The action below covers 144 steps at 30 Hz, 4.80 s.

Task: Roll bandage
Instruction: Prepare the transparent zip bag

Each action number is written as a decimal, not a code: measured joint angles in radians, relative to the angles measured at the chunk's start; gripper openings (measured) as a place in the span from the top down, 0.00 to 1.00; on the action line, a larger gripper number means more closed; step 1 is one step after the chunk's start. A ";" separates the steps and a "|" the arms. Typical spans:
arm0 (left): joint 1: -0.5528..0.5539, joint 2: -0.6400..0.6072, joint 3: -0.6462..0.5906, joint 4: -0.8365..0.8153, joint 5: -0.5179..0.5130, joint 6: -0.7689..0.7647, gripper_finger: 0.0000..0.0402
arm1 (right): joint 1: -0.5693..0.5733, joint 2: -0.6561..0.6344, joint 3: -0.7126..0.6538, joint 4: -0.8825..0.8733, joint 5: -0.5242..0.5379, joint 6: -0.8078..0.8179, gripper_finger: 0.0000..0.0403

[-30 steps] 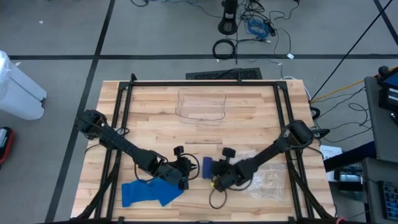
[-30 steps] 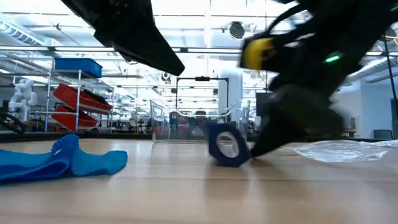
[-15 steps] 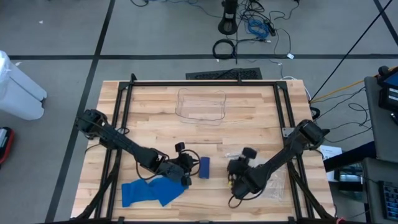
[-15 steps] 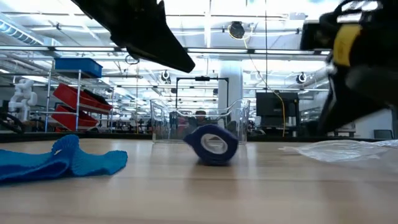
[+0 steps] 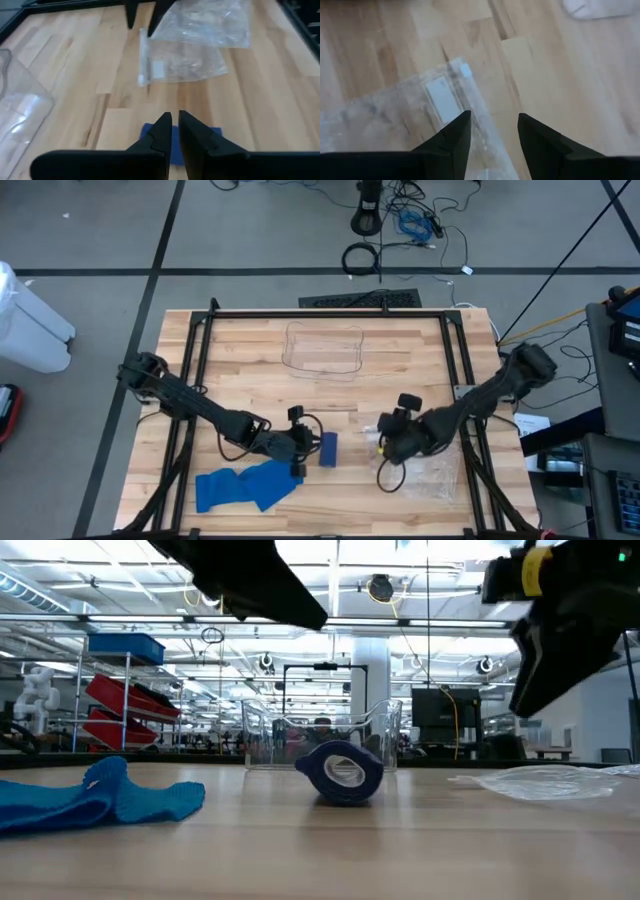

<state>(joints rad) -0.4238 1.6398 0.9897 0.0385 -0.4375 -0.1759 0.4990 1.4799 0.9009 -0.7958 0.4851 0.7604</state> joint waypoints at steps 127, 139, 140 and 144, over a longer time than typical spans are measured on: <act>0.095 0.021 -0.001 0.260 0.067 0.086 0.72 | 0.219 0.524 0.342 0.543 1.084 -1.539 1.00; 0.105 0.021 -0.001 0.201 0.088 0.128 0.79 | 0.219 0.524 0.342 0.544 1.084 -1.558 1.00; 0.108 0.021 -0.001 0.189 0.099 0.135 0.82 | 0.219 0.524 0.342 0.544 1.084 -1.558 1.00; 0.118 0.021 -0.001 0.167 0.131 0.137 0.97 | 0.218 0.524 0.342 0.544 1.084 -1.558 1.00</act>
<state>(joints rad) -0.3055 1.6604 0.9890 0.2052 -0.3066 -0.0389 0.7174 2.0037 1.2427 -0.2518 1.5692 -0.7977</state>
